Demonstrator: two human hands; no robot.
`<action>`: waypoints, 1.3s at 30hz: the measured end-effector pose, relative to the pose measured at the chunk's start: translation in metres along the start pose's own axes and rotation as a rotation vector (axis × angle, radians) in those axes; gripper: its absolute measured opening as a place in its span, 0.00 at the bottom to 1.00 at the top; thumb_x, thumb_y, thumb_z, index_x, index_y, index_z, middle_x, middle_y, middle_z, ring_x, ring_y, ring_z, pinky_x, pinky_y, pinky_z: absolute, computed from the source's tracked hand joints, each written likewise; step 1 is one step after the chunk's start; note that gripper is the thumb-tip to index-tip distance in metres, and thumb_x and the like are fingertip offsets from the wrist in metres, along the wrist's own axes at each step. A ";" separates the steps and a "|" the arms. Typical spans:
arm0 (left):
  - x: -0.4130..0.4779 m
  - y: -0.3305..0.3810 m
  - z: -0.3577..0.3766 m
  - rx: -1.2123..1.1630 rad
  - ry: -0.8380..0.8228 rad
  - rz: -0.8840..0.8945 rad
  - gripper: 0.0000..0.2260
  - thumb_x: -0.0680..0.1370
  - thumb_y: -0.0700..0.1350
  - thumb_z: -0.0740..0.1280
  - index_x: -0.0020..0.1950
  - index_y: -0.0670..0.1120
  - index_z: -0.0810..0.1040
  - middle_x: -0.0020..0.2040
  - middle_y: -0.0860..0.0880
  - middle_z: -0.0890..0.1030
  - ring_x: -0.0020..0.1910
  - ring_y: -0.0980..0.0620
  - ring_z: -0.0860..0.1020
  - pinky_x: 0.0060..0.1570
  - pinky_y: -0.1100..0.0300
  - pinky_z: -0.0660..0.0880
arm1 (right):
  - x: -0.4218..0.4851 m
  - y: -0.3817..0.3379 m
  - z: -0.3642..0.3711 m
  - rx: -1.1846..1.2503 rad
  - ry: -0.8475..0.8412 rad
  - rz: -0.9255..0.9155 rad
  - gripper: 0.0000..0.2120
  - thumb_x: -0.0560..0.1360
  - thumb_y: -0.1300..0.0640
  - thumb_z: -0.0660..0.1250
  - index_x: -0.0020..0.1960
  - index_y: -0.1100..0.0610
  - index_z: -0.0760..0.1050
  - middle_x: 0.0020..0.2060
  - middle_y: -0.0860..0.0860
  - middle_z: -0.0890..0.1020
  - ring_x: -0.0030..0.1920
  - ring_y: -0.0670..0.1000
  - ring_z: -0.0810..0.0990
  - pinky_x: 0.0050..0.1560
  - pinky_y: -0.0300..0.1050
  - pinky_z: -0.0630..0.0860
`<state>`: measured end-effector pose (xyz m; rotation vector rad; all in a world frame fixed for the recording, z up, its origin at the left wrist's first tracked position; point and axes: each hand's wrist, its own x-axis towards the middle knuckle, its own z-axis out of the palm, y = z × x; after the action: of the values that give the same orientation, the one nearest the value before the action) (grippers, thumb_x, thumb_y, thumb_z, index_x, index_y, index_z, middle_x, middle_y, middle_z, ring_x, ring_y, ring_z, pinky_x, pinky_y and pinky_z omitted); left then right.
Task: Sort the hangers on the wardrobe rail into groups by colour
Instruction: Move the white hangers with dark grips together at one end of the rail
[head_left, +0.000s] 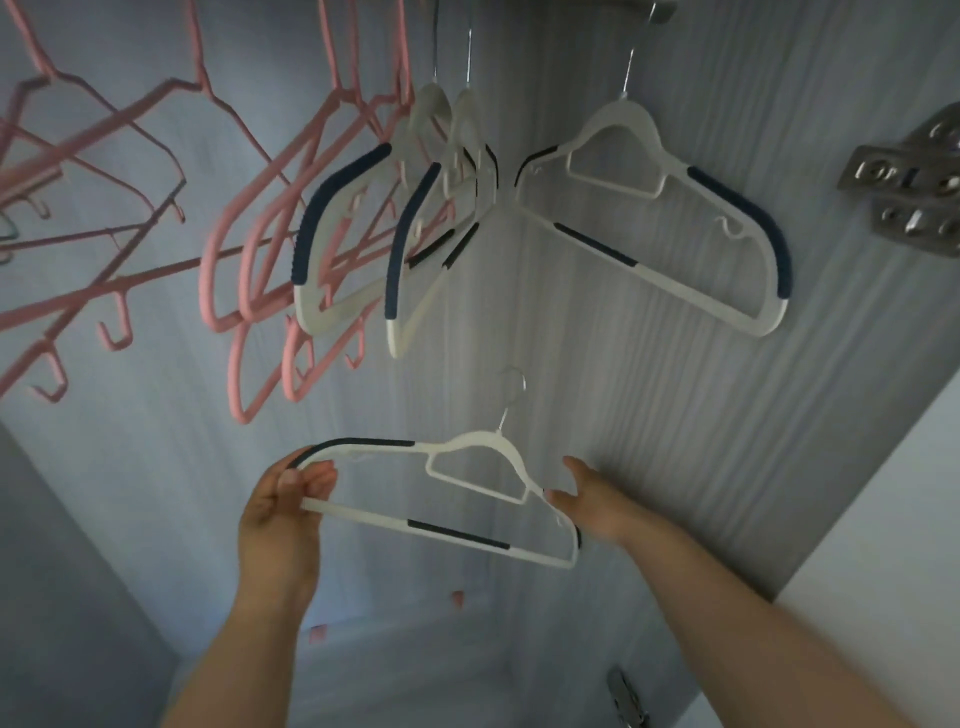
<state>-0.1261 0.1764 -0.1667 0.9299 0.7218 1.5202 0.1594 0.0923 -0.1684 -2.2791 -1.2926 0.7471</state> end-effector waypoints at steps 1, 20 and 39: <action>0.007 0.002 -0.011 -0.048 0.019 -0.038 0.13 0.80 0.36 0.52 0.46 0.46 0.76 0.31 0.54 0.82 0.34 0.60 0.80 0.48 0.66 0.78 | -0.002 0.004 0.003 -0.046 -0.039 -0.009 0.27 0.77 0.48 0.58 0.72 0.55 0.56 0.71 0.56 0.66 0.68 0.55 0.67 0.65 0.44 0.65; 0.022 -0.050 -0.061 0.080 0.205 -0.732 0.07 0.79 0.40 0.59 0.54 0.37 0.72 0.53 0.41 0.74 0.50 0.46 0.76 0.53 0.58 0.76 | -0.049 -0.034 -0.031 0.037 -0.144 -0.167 0.11 0.78 0.56 0.58 0.38 0.54 0.74 0.29 0.50 0.72 0.27 0.47 0.71 0.31 0.38 0.73; -0.127 0.037 0.137 0.743 -0.832 0.041 0.32 0.75 0.49 0.65 0.71 0.59 0.48 0.68 0.69 0.56 0.66 0.69 0.59 0.65 0.71 0.58 | -0.130 -0.110 -0.058 0.708 0.375 -0.440 0.22 0.78 0.62 0.53 0.29 0.46 0.69 0.21 0.40 0.67 0.23 0.40 0.63 0.25 0.31 0.61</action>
<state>-0.0226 0.0383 -0.0876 1.9745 0.6314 0.7299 0.0699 0.0270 -0.0271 -1.4186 -1.0664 0.4790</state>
